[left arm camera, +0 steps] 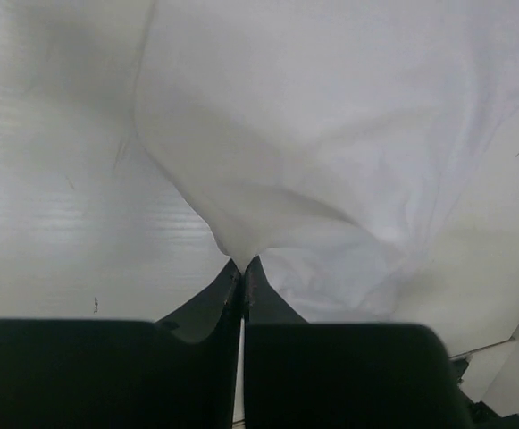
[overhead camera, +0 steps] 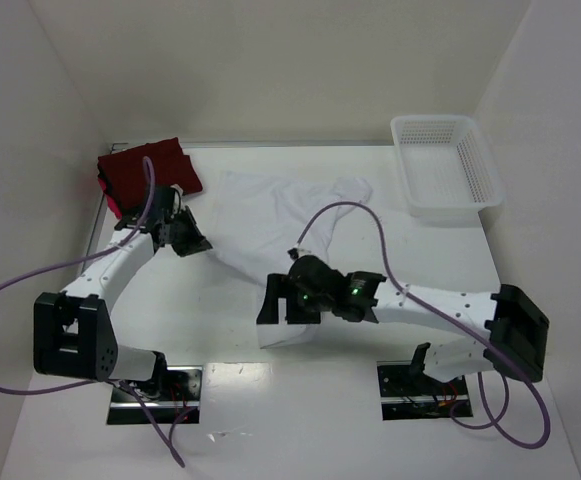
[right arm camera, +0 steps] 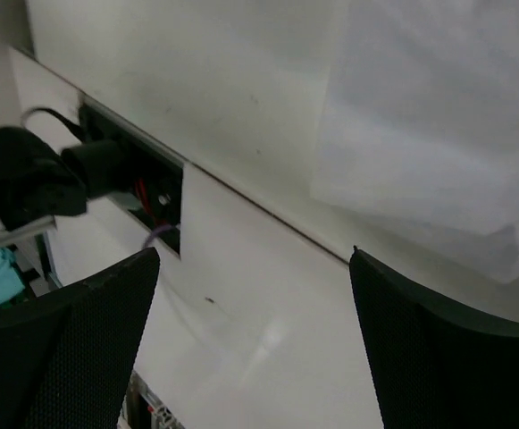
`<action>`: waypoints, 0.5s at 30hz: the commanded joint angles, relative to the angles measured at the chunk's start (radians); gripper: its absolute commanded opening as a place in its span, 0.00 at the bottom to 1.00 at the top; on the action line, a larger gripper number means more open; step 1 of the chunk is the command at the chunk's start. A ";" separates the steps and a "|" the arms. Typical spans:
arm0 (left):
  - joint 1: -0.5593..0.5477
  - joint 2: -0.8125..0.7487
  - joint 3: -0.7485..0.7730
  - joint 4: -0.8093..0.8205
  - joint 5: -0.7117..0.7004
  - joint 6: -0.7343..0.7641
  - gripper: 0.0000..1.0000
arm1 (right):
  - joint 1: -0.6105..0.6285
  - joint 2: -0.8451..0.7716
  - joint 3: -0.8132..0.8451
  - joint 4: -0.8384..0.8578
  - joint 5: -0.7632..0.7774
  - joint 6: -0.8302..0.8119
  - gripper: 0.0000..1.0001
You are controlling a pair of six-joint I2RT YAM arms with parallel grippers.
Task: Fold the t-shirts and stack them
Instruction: Flatten out the tshirt
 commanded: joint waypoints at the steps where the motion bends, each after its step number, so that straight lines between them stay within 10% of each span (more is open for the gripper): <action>1: 0.050 -0.006 0.073 0.040 0.047 0.040 0.00 | 0.053 0.048 0.017 0.007 0.083 0.105 0.89; 15: 0.114 0.014 0.094 0.079 0.103 0.077 0.00 | 0.171 0.415 0.301 -0.124 0.181 0.191 0.70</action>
